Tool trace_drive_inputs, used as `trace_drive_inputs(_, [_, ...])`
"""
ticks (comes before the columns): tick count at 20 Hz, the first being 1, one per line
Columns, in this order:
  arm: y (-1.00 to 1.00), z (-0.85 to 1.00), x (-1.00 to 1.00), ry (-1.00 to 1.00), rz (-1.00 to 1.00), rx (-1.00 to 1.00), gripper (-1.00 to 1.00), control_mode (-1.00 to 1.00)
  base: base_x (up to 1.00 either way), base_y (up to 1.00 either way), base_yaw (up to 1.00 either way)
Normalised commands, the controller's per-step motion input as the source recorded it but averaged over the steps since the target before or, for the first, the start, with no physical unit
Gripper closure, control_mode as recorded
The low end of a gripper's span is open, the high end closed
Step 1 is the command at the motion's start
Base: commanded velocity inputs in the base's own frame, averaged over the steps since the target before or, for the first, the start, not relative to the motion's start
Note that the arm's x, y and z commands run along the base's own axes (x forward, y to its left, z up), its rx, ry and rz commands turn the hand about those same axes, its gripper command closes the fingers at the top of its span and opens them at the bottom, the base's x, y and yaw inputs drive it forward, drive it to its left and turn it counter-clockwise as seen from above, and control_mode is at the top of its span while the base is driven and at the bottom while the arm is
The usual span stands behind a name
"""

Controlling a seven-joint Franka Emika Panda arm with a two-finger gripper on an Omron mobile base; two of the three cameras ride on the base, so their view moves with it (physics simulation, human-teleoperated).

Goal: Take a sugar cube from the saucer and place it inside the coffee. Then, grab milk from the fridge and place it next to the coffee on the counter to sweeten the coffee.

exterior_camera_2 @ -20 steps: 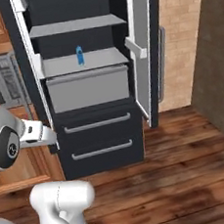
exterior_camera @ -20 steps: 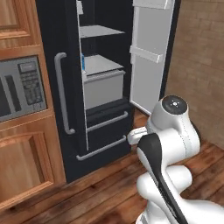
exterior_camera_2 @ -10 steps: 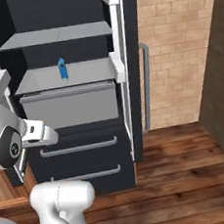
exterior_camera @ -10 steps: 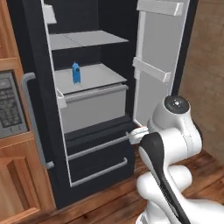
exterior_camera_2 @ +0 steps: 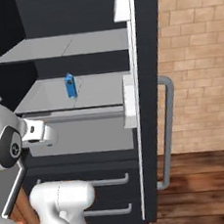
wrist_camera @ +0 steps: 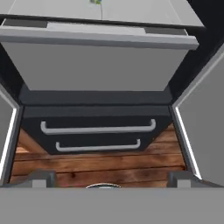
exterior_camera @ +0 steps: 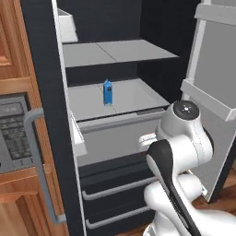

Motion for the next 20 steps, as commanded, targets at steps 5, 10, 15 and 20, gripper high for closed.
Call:
trace_drive_inputs(5, [0.00, 0.00, 0.00, 0.00, 0.00, 0.00, -1.00, 1.00, 0.91, -0.01, 0.25])
trace_drive_inputs(10, [0.00, 0.00, 0.00, 0.00, 0.00, 0.00, -1.00, 1.00, 0.42, -0.07, 0.15])
trace_drive_inputs(15, [0.00, -0.06, 0.04, -0.10, 0.01, 0.03, -1.00, -1.00, 0.02, -0.04, 0.03])
trace_drive_inputs(20, [-0.17, -0.04, 0.55, -0.60, 0.13, 0.26, -1.00, -1.00, 0.00, 0.00, 0.00])
